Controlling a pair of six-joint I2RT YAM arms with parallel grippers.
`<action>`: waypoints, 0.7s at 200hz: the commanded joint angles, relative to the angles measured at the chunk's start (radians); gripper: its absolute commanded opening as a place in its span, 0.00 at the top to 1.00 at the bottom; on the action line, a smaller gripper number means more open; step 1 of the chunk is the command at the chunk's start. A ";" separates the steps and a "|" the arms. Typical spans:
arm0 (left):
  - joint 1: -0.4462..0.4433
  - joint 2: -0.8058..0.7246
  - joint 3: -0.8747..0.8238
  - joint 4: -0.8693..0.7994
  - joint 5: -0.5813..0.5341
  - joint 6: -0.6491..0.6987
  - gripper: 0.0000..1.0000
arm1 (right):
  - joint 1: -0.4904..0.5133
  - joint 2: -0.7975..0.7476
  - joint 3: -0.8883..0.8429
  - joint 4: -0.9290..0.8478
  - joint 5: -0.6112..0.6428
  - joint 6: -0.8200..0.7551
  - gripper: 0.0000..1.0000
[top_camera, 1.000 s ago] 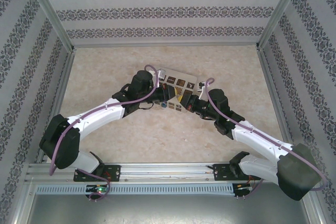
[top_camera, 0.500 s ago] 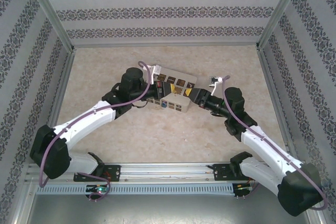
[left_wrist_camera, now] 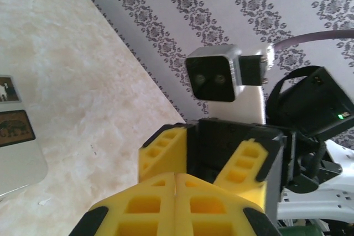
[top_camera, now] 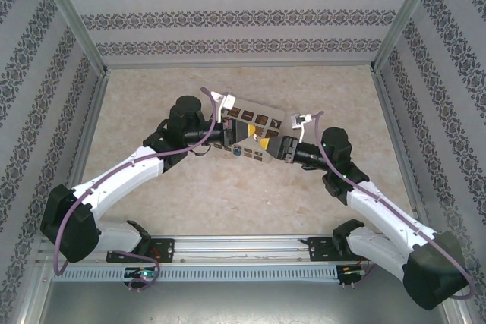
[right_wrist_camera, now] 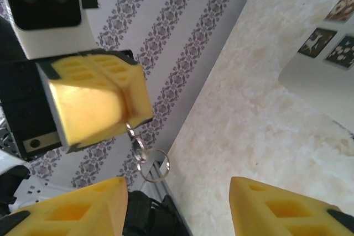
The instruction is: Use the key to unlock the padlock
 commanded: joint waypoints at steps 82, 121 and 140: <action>0.008 -0.010 0.002 0.064 0.034 0.008 1.00 | 0.043 0.059 0.095 0.083 -0.039 -0.037 0.61; 0.008 -0.011 0.001 0.065 0.032 0.009 1.00 | 0.046 0.072 0.098 0.083 -0.036 -0.035 0.70; 0.008 -0.011 0.000 0.066 0.031 0.009 1.00 | 0.047 0.078 0.097 0.083 -0.036 -0.034 0.74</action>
